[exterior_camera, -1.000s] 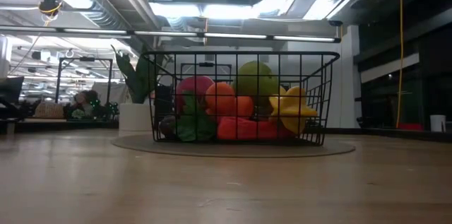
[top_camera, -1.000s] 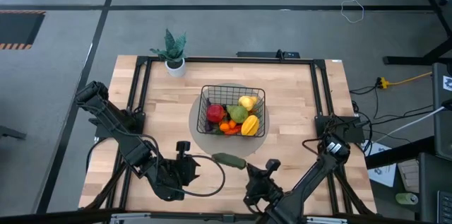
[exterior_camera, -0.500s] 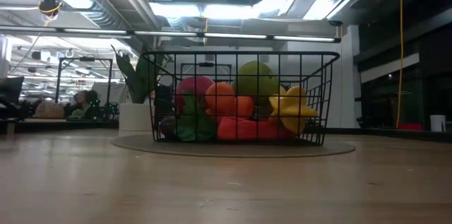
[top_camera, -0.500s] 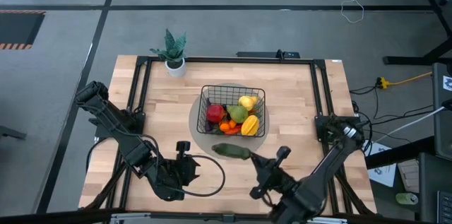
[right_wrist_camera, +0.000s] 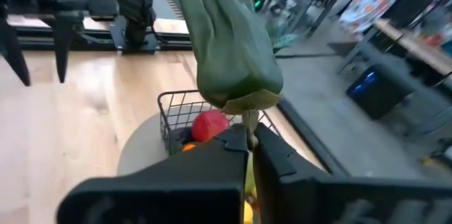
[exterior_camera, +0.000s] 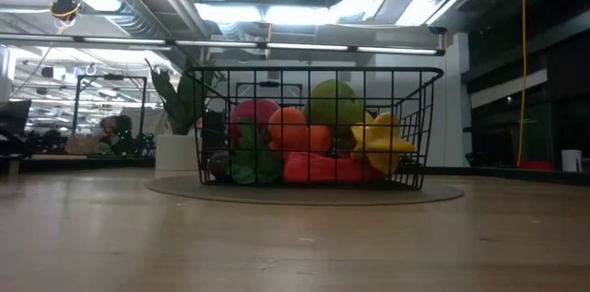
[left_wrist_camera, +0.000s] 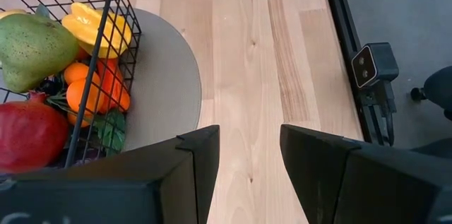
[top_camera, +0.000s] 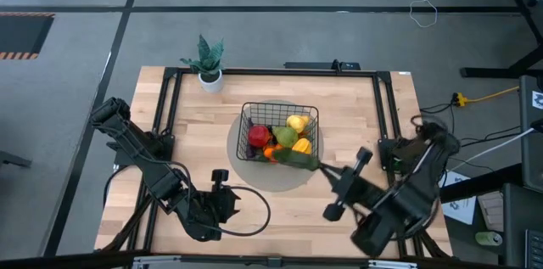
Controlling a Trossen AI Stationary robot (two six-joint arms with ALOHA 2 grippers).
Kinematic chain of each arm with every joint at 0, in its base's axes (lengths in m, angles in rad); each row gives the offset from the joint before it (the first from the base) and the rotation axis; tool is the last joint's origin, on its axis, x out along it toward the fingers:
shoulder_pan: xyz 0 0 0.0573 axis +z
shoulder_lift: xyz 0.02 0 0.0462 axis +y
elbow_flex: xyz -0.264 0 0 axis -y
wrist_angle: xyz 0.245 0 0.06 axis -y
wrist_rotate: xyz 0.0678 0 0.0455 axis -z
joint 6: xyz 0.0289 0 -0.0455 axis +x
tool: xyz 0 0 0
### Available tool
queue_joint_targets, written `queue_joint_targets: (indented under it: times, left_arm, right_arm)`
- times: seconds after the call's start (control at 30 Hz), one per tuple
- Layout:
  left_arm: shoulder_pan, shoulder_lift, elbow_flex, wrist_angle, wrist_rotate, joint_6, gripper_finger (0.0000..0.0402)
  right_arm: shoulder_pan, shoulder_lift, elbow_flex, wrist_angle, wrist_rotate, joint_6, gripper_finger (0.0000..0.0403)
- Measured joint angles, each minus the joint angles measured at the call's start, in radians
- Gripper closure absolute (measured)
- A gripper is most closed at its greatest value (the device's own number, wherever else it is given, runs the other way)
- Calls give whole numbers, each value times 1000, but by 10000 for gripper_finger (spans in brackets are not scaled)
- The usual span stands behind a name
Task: Build produce basket
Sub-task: Put the dark green chili pepper into the black wire basket
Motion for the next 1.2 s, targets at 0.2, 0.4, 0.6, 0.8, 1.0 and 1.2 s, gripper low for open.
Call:
queue_joint_targets:
  times: [0.2, 0.4, 0.6, 0.8, 1.0, 1.2]
  left_arm:
    - [0, 0, 0, -1, -2, 23, 264]
    - [0, 0, 0, -1, -19, 34, 264]
    - [0, 0, 0, -1, -19, 29, 264]
    - [0, 0, 0, -1, -19, 28, 264]
    - [0, 0, 0, -1, -19, 27, 264]
    - [0, 0, 0, -1, -19, 26, 264]
  right_arm:
    - [-13, -100, 0, 2, -139, -33, 403]
    - [-103, -155, -1, 2, -201, -52, 403]
    - [-277, -129, -3, 1, -278, -139, 403]
    - [-444, -86, -3, 26, -616, -309, 403]
    - [-577, -57, -4, 131, -906, -476, 403]
    - [-656, -24, -4, 139, -908, -544, 401]
